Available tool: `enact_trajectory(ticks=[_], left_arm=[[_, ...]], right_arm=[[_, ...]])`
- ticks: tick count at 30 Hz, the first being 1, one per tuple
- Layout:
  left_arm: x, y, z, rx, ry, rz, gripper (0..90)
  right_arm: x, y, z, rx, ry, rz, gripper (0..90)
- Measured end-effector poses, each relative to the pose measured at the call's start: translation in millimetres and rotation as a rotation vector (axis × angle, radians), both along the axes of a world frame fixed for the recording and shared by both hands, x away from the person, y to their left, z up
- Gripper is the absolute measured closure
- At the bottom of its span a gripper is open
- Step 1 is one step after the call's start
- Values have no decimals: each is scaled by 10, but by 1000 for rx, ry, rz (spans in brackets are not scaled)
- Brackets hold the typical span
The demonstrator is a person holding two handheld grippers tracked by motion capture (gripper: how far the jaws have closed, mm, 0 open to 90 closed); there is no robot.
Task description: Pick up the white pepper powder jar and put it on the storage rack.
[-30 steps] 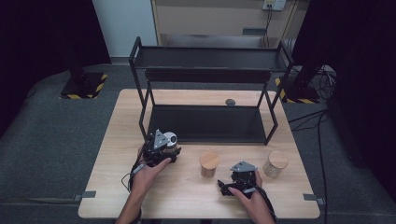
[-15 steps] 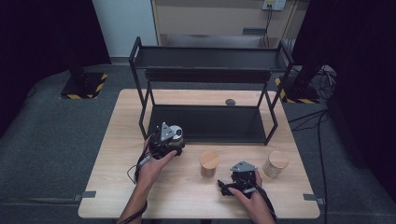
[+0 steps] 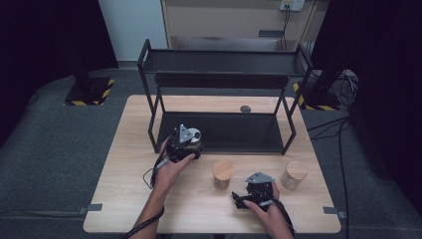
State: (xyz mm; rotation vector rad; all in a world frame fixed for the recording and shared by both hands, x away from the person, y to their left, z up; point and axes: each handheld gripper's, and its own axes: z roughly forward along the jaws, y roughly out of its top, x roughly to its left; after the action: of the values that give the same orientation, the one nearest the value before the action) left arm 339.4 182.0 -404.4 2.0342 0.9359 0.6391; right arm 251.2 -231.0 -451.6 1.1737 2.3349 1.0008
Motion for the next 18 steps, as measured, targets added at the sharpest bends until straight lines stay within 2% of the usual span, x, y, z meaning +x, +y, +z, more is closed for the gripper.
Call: enact_trajectory(ticks=[10,18], left_arm=[[162,-74,25,3,-1,11,287],[255,-69,7,-22,3,31,287]], right_arm=[[0,0,0,0,0,0,4],[0,0,0,0,0,0,4]])
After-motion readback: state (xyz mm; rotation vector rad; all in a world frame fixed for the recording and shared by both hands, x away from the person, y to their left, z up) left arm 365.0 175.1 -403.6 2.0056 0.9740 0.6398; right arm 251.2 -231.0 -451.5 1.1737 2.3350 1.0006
